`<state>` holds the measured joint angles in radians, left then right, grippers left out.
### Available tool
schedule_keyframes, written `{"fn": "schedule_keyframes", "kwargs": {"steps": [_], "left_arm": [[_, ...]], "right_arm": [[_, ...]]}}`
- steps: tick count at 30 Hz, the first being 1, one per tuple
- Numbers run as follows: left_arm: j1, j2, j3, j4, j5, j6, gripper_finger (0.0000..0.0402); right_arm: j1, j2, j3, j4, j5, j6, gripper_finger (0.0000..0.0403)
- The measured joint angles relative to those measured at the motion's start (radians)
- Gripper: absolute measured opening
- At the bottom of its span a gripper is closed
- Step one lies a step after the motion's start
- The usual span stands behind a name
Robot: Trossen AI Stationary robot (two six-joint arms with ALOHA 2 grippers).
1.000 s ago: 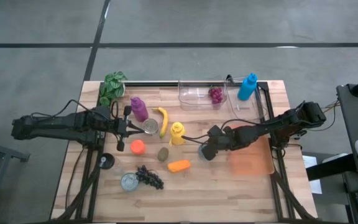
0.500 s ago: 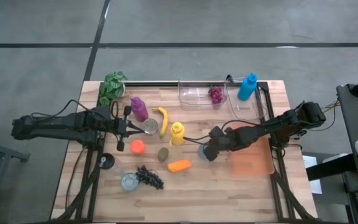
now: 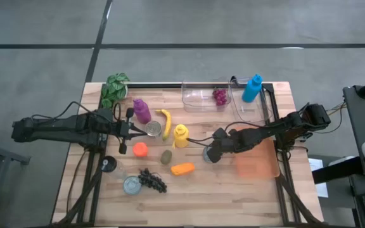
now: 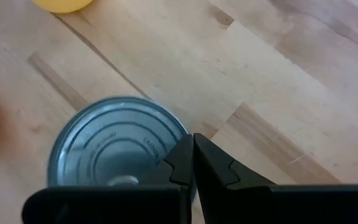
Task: Pick & Place Food Item
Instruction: Put the yellow and blue tuna can into the orange bin
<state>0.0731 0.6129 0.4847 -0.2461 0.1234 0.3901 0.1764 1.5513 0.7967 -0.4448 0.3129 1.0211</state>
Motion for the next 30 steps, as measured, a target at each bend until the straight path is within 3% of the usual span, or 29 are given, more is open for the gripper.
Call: {"fn": "schedule_keyframes", "kwargs": {"steps": [30], "left_arm": [[0.000, 0.000, 0.000, 0.001, 0.000, 0.003, 0.0010]], "right_arm": [[-0.006, 0.006, -0.024, -0.025, -0.007, 0.068, 0.0008]]}}
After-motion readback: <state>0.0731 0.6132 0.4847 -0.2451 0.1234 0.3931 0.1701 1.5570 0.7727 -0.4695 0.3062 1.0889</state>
